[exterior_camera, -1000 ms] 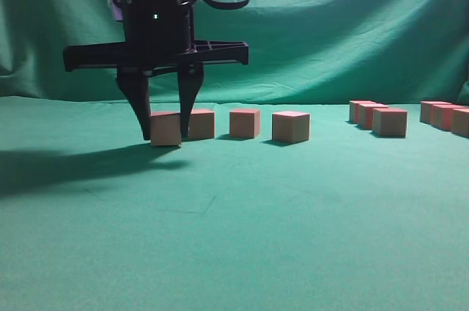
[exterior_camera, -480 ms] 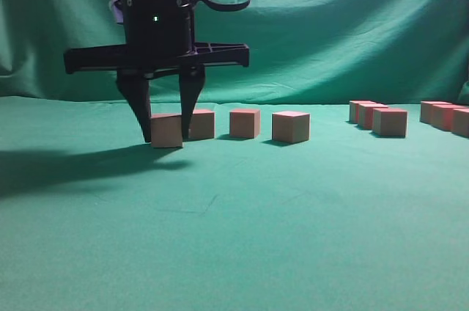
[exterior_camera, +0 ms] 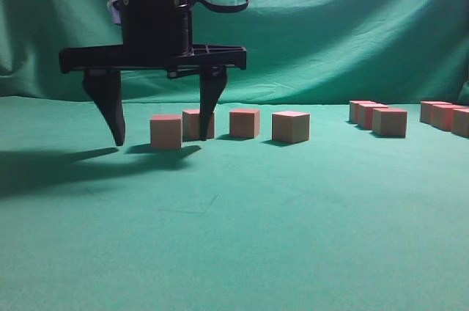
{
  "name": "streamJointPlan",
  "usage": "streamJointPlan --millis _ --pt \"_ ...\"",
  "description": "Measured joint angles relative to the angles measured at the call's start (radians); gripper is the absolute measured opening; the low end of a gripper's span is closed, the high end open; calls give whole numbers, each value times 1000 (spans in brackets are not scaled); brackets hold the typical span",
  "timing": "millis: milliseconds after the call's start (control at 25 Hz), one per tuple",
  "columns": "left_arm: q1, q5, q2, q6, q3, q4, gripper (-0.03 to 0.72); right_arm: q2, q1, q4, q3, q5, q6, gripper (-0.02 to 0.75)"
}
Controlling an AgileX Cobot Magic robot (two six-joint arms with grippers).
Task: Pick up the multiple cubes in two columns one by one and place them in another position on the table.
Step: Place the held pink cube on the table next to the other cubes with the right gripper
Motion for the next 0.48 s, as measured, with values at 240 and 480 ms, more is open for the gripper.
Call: streamJointPlan --millis 240,480 --pt "0 0 0 0 0 0 0 -34 0 11 -65 99 -92 578" --pt "0 0 0 0 0 0 0 -199 7 -20 -139 110 -307 578"
